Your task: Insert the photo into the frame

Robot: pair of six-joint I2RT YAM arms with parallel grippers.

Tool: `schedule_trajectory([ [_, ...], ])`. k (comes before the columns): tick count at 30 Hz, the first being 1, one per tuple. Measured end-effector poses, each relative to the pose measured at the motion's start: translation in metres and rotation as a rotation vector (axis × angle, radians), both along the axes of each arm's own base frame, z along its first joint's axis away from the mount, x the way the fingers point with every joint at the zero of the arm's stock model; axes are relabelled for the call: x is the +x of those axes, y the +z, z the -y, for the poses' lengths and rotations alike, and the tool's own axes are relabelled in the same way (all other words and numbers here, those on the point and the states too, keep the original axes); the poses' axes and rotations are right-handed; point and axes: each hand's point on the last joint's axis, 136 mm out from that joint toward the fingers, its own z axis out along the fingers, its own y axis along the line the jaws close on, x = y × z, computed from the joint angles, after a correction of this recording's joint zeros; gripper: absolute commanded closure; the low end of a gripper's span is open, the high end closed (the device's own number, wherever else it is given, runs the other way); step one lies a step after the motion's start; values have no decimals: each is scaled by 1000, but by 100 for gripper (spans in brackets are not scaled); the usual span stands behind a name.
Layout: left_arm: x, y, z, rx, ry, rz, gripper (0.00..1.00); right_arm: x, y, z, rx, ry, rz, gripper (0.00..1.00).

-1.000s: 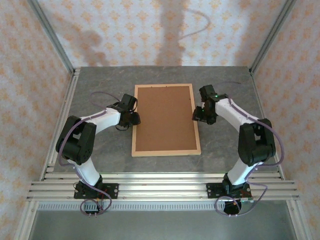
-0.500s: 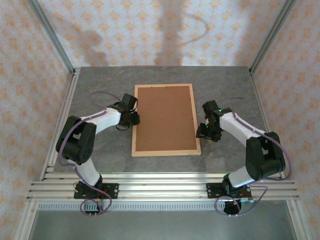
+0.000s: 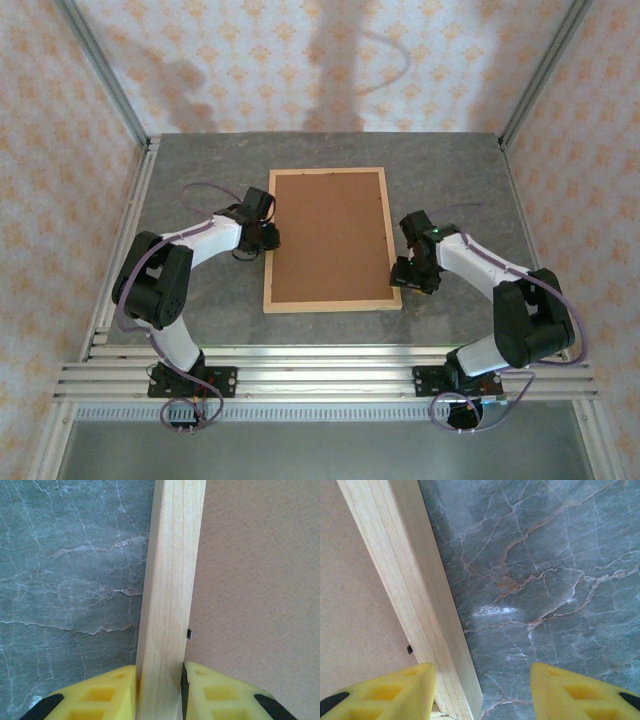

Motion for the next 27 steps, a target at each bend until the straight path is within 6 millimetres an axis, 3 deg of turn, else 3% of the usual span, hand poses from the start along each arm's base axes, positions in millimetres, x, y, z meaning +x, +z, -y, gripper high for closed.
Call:
schedule_trajectory([
  [19, 0, 0, 0, -1, 0, 0, 71, 10, -8, -9, 17, 10, 23, 47],
  [27, 0, 0, 0, -1, 0, 0, 71, 12, -20, -23, 79, 4, -12, 48],
])
